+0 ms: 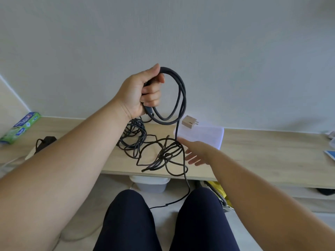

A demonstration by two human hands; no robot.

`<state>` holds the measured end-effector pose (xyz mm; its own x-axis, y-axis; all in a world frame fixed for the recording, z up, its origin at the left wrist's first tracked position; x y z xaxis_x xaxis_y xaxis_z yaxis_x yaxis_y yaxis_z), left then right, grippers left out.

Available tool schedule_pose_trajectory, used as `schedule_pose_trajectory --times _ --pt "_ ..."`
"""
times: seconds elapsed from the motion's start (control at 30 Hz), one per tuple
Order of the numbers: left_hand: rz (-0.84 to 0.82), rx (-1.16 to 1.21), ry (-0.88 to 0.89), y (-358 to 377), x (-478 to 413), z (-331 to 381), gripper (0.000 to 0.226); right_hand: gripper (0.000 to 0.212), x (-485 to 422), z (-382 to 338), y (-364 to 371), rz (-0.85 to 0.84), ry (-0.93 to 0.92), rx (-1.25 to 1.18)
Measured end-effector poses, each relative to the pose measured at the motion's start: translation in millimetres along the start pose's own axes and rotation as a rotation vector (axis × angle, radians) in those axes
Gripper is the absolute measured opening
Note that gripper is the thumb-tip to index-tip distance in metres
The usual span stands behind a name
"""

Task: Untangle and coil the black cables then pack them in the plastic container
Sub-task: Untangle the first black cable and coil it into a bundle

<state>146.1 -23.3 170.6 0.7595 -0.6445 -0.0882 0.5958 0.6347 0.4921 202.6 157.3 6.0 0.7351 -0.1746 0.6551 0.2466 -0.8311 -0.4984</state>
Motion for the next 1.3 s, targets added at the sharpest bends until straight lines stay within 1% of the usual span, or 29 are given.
schedule_pose_trajectory --times 0.03,0.1,0.17,0.23,0.27,0.33,0.37,0.4,0.53,0.63,0.67,0.73,0.77,0.83,0.9,0.97,1.0,1.03,1.07,1.1,1.13,1.2,1.27,1.3 --pt "-0.005 -0.002 0.004 0 0 -1 0.036 0.068 -2 -1 4 -0.036 0.015 -0.004" --pt "0.002 -0.008 0.007 -1 2 -2 0.036 0.050 -5 -5 9 -0.073 -0.004 -0.095" --pt "0.026 -0.003 0.007 -6 4 -2 0.035 0.028 -8 -9 11 -0.069 -0.044 -0.236" --pt "0.063 -0.032 -0.014 -17 7 -5 0.033 0.013 -10 -11 13 -0.068 -0.082 -0.418" --pt "0.090 -0.088 -0.035 -23 9 -8 0.032 0.008 -10 -11 13 -0.064 -0.106 -0.486" --pt "0.180 -0.270 -0.086 -41 14 -19 0.032 0.008 -8 -8 9 -0.042 -0.165 -0.506" --pt "0.240 -0.335 -0.105 -52 17 -25 0.033 0.008 -6 -7 5 -0.026 -0.198 -0.487" --pt "0.308 -0.351 -0.117 -63 21 -31 0.033 0.007 -4 -7 1 -0.014 -0.229 -0.476" --pt "0.634 -0.249 -0.134 -109 30 -45 0.036 0.012 5 -4 -19 0.025 -0.281 -0.555" --pt "0.790 -0.261 -0.130 -124 31 -53 0.036 0.012 9 0 -32 -0.001 -0.324 -0.563" --pt "0.822 -0.273 -0.117 -123 30 -55 0.035 0.012 10 0 -34 -0.006 -0.334 -0.538" --pt "0.863 -0.328 -0.079 -118 28 -60 0.033 0.014 12 0 -38 0.069 -0.325 -0.384" --pt "0.867 -0.384 -0.051 -113 27 -63 0.031 0.018 13 -1 -39 0.138 -0.310 -0.260" --pt "0.819 -0.560 0.040 -95 25 -70 0.029 0.029 11 -4 -41 0.266 -0.276 0.021" --pt "0.690 -0.775 0.130 -66 24 -75 0.030 0.039 9 -9 -39 0.336 -0.248 0.250" --pt "0.487 -0.978 0.163 -36 21 -81 0.031 0.047 8 -15 -37 0.384 -0.224 0.460" --pt "0.385 -1.049 0.160 -23 20 -85 0.032 0.048 10 -18 -35 0.400 -0.223 0.514" --pt "0.315 -1.086 0.155 -14 18 -89 0.033 0.048 11 -20 -35 0.401 -0.223 0.488" --pt "0.290 -1.097 0.151 -10 17 -92 0.034 0.045 11 -19 -34 0.381 -0.221 0.376" --pt "0.317 -1.075 0.139 -11 16 -94 0.034 0.041 10 -15 -34 0.359 -0.220 0.216" --pt "0.397 -1.001 0.118 -17 15 -93 0.033 0.037 11 -10 -35 0.341 -0.223 0.056" --pt "0.637 -0.780 0.077 -43 13 -90 0.032 0.029 16 -2 -38 0.290 -0.228 -0.181" --pt "0.860 -0.678 0.077 -69 16 -86 0.030 0.025 17 5 -42 0.234 -0.225 -0.296" --pt "0.931 -0.670 0.087 -78 18 -84 0.030 0.022 17 8 -43 0.208 -0.215 -0.356"
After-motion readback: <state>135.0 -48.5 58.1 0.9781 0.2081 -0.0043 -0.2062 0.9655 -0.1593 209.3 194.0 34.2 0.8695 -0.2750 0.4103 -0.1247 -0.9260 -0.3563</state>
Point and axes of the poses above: each hand's wrist, its own x-axis away from the middle knuckle, its own y-axis out of the palm, z = x × y, the point moved 2 cm from there along -x, towards the middle knuckle, and after that the axes turned 8 degrees about x, right-handed, at the moved point
